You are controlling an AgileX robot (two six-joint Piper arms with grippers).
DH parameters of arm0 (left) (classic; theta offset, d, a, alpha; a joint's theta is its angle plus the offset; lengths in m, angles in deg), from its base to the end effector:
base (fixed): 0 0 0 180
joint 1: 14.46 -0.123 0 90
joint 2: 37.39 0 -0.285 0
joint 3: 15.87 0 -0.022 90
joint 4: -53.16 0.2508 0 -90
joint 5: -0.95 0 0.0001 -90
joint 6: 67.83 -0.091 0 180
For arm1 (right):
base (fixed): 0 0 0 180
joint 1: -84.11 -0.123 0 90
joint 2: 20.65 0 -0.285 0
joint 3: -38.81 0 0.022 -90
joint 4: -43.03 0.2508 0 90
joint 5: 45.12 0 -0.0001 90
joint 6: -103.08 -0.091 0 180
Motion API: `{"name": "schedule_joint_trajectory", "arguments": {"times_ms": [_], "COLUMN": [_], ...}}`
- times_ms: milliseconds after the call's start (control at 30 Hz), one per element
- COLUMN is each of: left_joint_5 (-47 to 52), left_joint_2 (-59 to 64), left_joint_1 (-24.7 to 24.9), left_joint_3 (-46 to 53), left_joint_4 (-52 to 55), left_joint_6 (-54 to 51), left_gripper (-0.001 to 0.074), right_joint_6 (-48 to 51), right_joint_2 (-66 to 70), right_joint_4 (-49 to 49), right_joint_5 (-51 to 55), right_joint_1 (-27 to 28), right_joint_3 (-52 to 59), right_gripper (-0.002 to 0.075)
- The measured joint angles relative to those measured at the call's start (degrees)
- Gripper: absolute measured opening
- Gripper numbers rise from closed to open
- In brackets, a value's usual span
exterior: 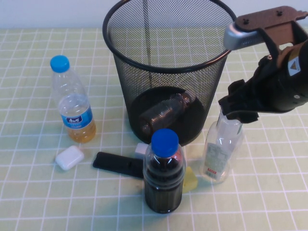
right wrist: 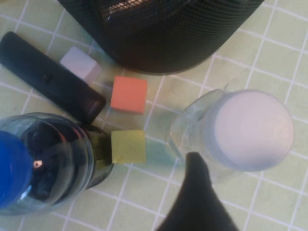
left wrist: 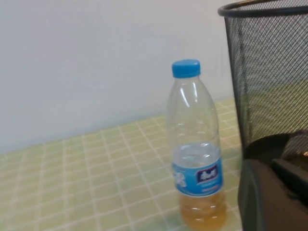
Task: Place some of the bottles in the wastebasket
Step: Pick up a bottle from the table with right arm
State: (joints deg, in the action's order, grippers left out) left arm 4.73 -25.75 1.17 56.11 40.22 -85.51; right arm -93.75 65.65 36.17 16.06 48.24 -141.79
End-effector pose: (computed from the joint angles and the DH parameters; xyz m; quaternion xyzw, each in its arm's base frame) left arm 0.0560 -0.0171 0.2344 0.1275 0.6784 -0.0736 0.7198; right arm 0.2322 0.1561 0.3724 -0.1708 0.9415 0.0739 0.2809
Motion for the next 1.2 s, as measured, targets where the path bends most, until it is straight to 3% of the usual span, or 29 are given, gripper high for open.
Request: {"name": "schedule_joint_trajectory", "arguments": {"times_ms": [200, 567, 800, 933, 1200], "left_joint_5": [4.6, 6.9, 10.3, 14.3, 16.3], "left_joint_2": [-4.2, -4.4, -4.5, -4.5, -4.6], "left_joint_1": [-3.7, -16.1, -16.6, -16.6, -16.6], "left_joint_3": [1.9, 6.6, 6.9, 6.9, 6.9], "left_joint_4": [12.9, 14.8, 15.4, 15.4, 15.4], "left_joint_6": [0.0, 0.0, 0.0, 0.0, 0.0], "left_gripper": [0.0001, 0.0001, 0.0001, 0.0001, 0.0001], "right_joint_6": [-1.2, -3.1, -3.1, -3.1, -3.1], "right_joint_2": [2.0, 4.0, 7.4, 8.0, 8.0], "right_joint_4": [0.3, -1.3, -1.9, -2.5, -4.9], "right_joint_5": [-0.2, -1.0, -2.0, -2.2, -2.2], "right_joint_1": [0.0, 0.0, 0.0, 0.0, 0.0], "right_joint_3": [0.0, -0.1, -0.1, -0.1, -0.1], "right_gripper": [0.043, 0.0432, 0.0428, 0.0349, 0.0346]}}
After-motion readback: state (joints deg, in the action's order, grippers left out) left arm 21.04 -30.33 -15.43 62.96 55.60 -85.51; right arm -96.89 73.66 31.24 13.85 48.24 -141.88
